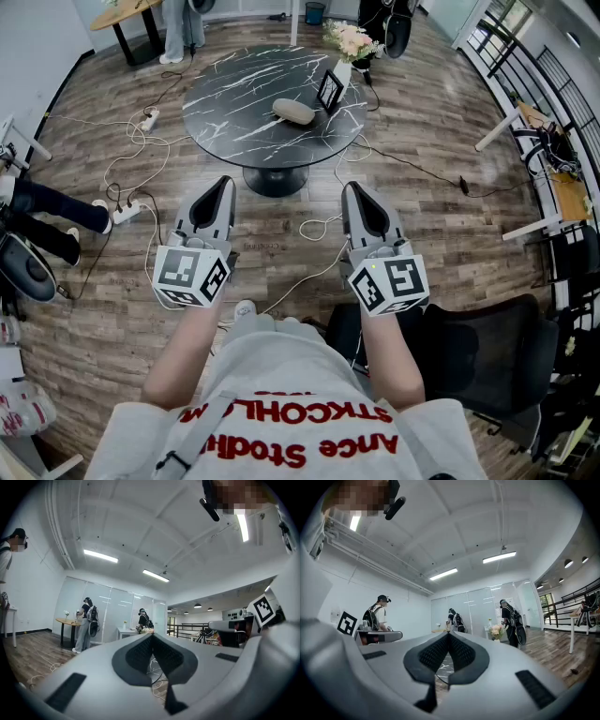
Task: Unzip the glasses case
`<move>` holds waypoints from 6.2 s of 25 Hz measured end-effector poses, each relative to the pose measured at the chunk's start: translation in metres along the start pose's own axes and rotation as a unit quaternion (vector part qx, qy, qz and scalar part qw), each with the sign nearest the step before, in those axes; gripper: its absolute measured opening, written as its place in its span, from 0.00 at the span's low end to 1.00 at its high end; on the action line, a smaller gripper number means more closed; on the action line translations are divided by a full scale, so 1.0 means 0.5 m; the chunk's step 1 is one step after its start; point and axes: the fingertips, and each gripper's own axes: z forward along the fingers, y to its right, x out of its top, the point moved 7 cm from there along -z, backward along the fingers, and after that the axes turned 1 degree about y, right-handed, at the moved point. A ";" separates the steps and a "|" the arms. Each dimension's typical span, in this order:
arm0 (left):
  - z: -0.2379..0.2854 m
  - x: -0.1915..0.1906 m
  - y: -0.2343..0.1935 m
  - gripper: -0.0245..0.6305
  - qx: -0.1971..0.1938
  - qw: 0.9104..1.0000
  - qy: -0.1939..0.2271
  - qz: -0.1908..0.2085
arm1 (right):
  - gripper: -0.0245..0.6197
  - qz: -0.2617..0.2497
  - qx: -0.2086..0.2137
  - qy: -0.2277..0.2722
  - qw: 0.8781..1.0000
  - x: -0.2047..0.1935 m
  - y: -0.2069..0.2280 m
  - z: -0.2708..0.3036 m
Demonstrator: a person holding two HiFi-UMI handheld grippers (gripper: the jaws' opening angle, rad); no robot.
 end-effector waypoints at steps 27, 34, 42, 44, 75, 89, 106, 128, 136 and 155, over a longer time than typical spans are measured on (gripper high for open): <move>0.107 -0.062 0.012 0.04 0.030 0.999 -0.030 0.002 | 0.06 0.043 0.009 -0.016 0.999 -0.036 0.099 0.063; 0.249 -0.077 -0.083 0.04 0.012 1.000 -0.025 -0.006 | 0.06 0.034 0.001 -0.024 0.999 -0.048 0.147 0.213; 0.428 -0.091 -0.215 0.04 -0.015 0.999 -0.028 -0.016 | 0.06 0.025 -0.020 -0.020 0.999 -0.044 0.204 0.408; 0.458 -0.097 -0.241 0.04 -0.022 0.999 -0.033 -0.018 | 0.06 0.026 -0.025 -0.020 0.999 -0.044 0.214 0.444; 0.934 -0.247 -0.352 0.04 -0.058 0.994 -0.090 -0.034 | 0.06 0.005 0.091 -0.103 0.991 -0.145 0.560 0.843; 1.034 -0.426 -0.399 0.04 -0.170 0.964 -0.199 -0.035 | 0.06 0.077 0.035 -0.192 0.978 -0.322 0.587 0.879; 1.133 -0.635 -0.371 0.34 -0.467 0.799 -0.379 -0.006 | 0.06 0.094 -0.048 -0.288 0.952 -0.480 0.575 0.808; 1.136 -0.733 -0.281 0.52 -0.609 0.601 -0.498 0.141 | 0.06 0.107 -0.033 -0.299 0.948 -0.516 0.551 0.810; 1.120 -0.733 -0.329 0.41 -0.501 0.639 -0.582 -0.055 | 0.06 0.082 0.044 -0.345 0.934 -0.573 0.580 0.829; 1.029 -0.727 -0.349 0.49 -0.523 0.643 -0.559 0.025 | 0.19 -0.112 0.314 -0.476 0.814 -0.717 0.533 0.843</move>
